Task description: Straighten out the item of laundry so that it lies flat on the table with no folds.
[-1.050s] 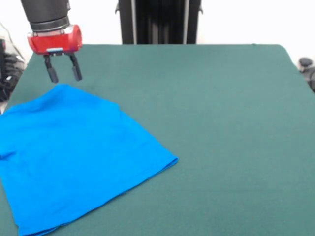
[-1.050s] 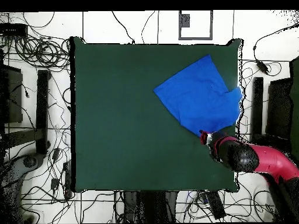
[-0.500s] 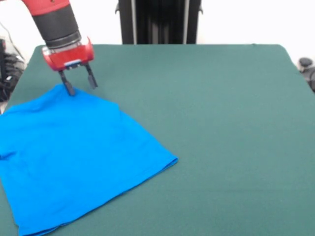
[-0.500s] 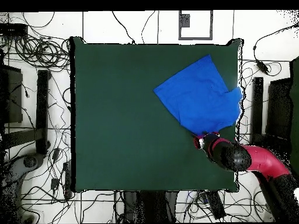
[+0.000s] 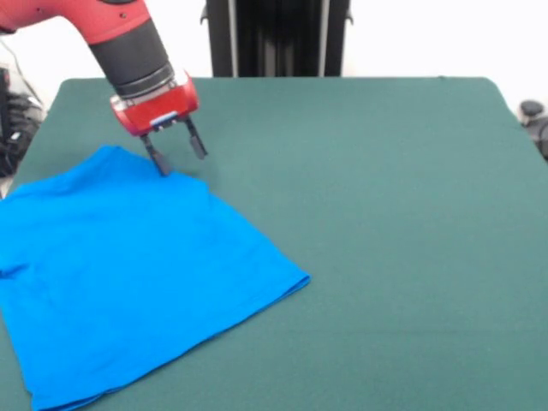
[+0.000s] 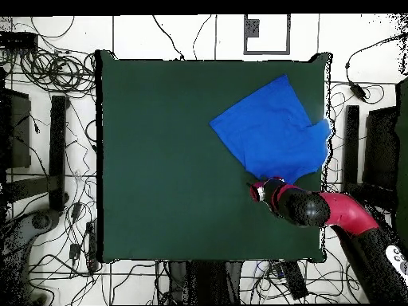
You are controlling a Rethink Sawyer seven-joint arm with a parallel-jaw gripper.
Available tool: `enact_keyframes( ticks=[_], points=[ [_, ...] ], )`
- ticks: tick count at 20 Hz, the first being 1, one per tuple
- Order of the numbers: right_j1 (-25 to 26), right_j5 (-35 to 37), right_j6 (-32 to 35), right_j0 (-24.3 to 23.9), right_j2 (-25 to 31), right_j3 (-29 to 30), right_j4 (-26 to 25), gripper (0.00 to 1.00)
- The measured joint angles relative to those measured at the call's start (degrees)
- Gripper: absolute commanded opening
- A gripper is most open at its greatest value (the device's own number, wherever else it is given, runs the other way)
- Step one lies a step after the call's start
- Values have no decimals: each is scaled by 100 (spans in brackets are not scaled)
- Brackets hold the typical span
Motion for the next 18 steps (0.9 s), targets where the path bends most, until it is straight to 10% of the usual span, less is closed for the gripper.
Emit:
enact_keyframes(
  ticks=[18],
  points=[
    [287, 228, -294, 13, 167, -186, -18, 100]
  ],
)
